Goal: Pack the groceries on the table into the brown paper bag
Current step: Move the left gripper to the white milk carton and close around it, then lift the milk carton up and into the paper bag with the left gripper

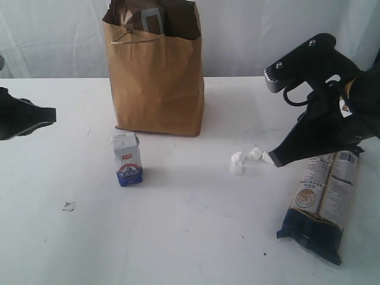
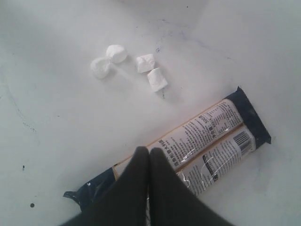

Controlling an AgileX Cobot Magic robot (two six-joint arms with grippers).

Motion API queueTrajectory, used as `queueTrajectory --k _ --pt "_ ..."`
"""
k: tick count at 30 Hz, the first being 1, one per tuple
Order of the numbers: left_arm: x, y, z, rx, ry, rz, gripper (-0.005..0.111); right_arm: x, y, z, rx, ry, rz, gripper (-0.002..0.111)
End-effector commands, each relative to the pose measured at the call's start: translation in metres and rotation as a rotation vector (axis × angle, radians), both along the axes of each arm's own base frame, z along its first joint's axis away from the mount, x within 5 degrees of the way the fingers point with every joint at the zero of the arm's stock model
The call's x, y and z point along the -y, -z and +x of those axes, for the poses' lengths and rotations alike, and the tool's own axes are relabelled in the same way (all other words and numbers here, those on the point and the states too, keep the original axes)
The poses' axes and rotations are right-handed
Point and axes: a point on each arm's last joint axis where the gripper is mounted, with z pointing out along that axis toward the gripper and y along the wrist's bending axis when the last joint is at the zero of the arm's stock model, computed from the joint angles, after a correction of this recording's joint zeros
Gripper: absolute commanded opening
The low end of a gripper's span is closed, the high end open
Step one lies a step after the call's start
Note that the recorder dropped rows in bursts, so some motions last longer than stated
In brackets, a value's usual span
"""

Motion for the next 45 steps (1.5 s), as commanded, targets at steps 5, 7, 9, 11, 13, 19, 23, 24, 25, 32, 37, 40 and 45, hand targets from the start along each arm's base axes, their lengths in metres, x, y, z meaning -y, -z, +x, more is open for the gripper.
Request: queueTrajectory --k 5,7,9,11,13,19,23,24,25,32,37,40,45 --pt "0.01 0.0 -0.005 0.225 0.394 0.332 0.105 0.0 0.004 0.003 -0.005 0.034 0.019 0.0" --pt "0.01 -0.001 -0.005 0.23 0.378 0.315 0.105 -0.001 0.005 0.003 -0.013 0.036 0.019 0.0" --pt "0.012 -0.002 -0.005 0.235 0.385 0.289 0.105 -0.001 0.006 0.003 -0.019 0.04 0.017 0.0" --pt "0.015 -0.003 -0.007 0.24 0.414 0.263 0.105 -0.001 0.007 0.004 -0.022 0.04 0.015 0.0" --pt "0.019 -0.003 -0.008 0.251 0.444 0.219 0.105 -0.001 0.007 0.004 -0.024 0.04 0.014 0.0" --pt "0.038 0.038 -0.001 0.373 0.79 0.313 0.105 -0.002 0.01 0.005 -0.031 0.04 0.008 0.0" --pt "0.04 0.067 0.011 0.398 0.814 0.326 0.105 0.001 0.012 0.003 -0.061 0.055 -0.015 0.0" --pt "0.041 0.071 0.012 0.406 0.819 0.321 0.105 0.001 0.012 0.003 -0.063 0.056 -0.017 0.0" --pt "0.042 0.078 0.015 0.418 0.821 0.313 0.105 0.001 0.012 0.003 -0.064 0.056 -0.018 0.0" --pt "0.048 0.106 0.046 0.487 0.821 0.241 0.105 0.0 0.011 0.003 -0.058 0.053 -0.011 0.0" --pt "0.064 0.112 0.056 0.519 0.86 0.136 0.105 0.0 0.011 0.004 -0.051 0.05 -0.006 0.0" --pt "0.074 0.119 0.057 0.505 0.886 0.139 0.105 -0.001 0.011 0.004 -0.048 0.048 -0.003 0.0" --pt "0.078 0.121 0.055 0.489 0.893 0.152 0.095 -0.001 0.011 0.004 -0.051 0.05 -0.002 0.0"
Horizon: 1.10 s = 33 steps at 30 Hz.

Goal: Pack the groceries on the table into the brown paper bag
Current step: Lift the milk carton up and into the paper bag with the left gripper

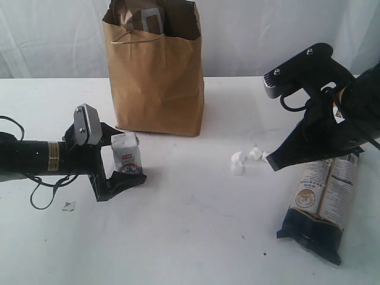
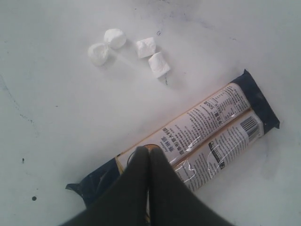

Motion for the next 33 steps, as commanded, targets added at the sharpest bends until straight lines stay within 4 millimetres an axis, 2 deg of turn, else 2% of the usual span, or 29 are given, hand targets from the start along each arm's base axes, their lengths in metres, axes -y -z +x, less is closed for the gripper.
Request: queueTrajectory --k 1,3,8,11,14,18,21,23,25,27,29,33 --pt "0.002 -0.001 0.0 -0.008 -0.006 -0.005 0.088 0.001 0.001 0.0 0.001 0.004 0.007 0.0" --pt "0.001 -0.001 0.001 -0.017 -0.023 -0.015 0.069 0.0 0.001 0.0 -0.005 0.008 0.018 0.0" --pt "0.001 -0.004 0.004 -0.068 -0.077 -0.056 0.001 -0.001 0.001 -0.001 -0.013 0.012 0.03 0.0" --pt "0.001 -0.016 0.003 -0.035 -0.059 -0.085 0.001 -0.001 0.001 -0.001 -0.013 0.012 0.03 0.0" --pt "-0.008 -0.04 0.005 0.032 -0.079 -0.107 0.001 -0.001 0.001 -0.001 -0.013 0.012 0.03 0.0" --pt "-0.045 -0.086 0.008 0.134 -0.195 -0.144 0.001 -0.001 0.002 -0.001 -0.02 0.016 0.031 0.0" --pt "-0.085 -0.126 0.006 0.196 -0.342 -0.203 0.001 -0.001 0.002 -0.002 -0.022 0.017 0.031 0.0" --pt "-0.11 -0.152 0.001 0.236 -0.455 -0.268 0.001 -0.001 0.002 -0.002 -0.022 0.017 0.031 0.0" --pt "-0.125 -0.175 -0.003 0.264 -0.561 -0.381 0.001 -0.001 0.002 -0.002 -0.021 0.017 0.033 0.0" --pt "-0.127 -0.201 -0.002 0.315 -0.633 -0.52 0.001 -0.001 0.002 -0.001 -0.019 0.016 0.034 0.0" --pt "-0.113 -0.223 0.003 0.392 -0.596 -0.556 0.0 -0.001 0.001 -0.001 -0.012 0.013 0.039 0.0" --pt "-0.068 -0.253 0.024 0.496 -0.452 -0.545 0.0 -0.003 0.0 0.0 0.006 0.004 0.052 0.0"
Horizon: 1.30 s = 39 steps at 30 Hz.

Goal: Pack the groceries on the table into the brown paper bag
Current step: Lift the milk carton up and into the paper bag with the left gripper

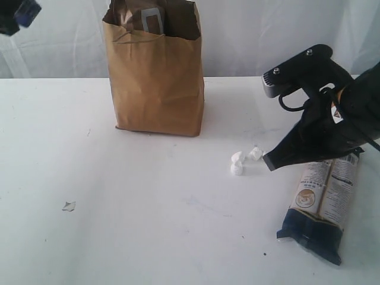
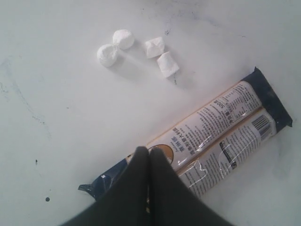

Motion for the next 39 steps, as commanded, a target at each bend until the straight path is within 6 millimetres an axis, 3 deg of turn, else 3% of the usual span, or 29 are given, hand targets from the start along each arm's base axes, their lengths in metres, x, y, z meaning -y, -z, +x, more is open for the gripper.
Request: queueTrajectory --k 1,4,7,9,18,26,35,39 --pt "0.056 -0.035 0.021 0.125 0.122 0.02 0.0 -0.001 -0.001 0.002 0.022 -0.005 0.015 0.0" --pt "0.097 -0.042 0.04 0.134 0.17 0.078 0.0 -0.001 -0.001 0.002 0.024 -0.006 0.016 0.0" --pt "0.123 -0.041 0.053 0.168 0.177 0.149 0.0 -0.001 -0.001 0.002 0.023 -0.005 0.018 0.0" --pt "0.13 -0.041 0.057 0.187 0.193 0.15 0.0 0.0 0.0 0.001 0.018 -0.003 0.015 0.0" --pt "0.135 -0.02 0.07 0.148 0.24 0.143 0.0 -0.001 0.001 0.0 -0.004 0.009 0.036 0.0" --pt "0.144 0.007 0.075 0.151 0.389 0.051 0.0 -0.002 0.001 -0.001 -0.009 0.012 0.045 0.0" --pt "0.143 0.019 0.083 0.071 0.322 0.124 0.0 -0.002 0.001 -0.001 -0.009 0.012 0.045 0.0" --pt "0.144 0.018 0.081 0.09 0.348 0.131 0.014 -0.002 0.001 -0.001 -0.007 0.011 0.046 0.0"
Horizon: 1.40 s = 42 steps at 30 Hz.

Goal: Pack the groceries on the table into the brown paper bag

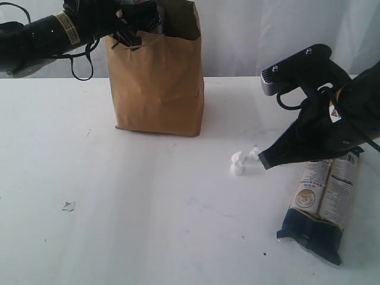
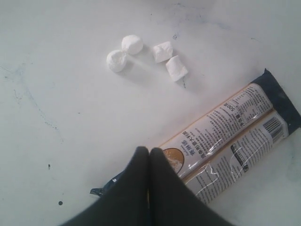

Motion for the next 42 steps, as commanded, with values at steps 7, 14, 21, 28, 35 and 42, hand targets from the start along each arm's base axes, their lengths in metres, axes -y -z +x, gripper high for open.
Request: queueTrajectory --k 7,14,21,28,35,42 --pt "0.001 -0.014 -0.006 0.05 0.048 -0.037 0.08 0.0 0.001 0.0 0.002 0.005 0.013 0.0" --pt "0.001 -0.018 -0.009 0.074 0.085 -0.076 0.082 -0.003 0.001 -0.002 -0.024 0.021 0.059 0.0" --pt "-0.033 -0.02 -0.002 0.096 0.028 -0.036 0.082 -0.001 0.001 -0.001 -0.03 0.179 0.147 0.0" --pt "-0.1 -0.032 -0.002 -0.022 -0.025 0.009 0.076 0.007 -0.012 -0.005 0.011 0.232 0.196 0.0" --pt "-0.172 -0.054 -0.013 -0.119 -0.152 -0.074 -0.001 0.076 -0.035 -0.012 0.104 0.486 0.076 0.0" --pt "-0.237 -0.051 -0.018 -0.383 -0.513 -0.045 0.0 0.105 -0.013 -0.014 -0.181 0.464 0.087 0.0"
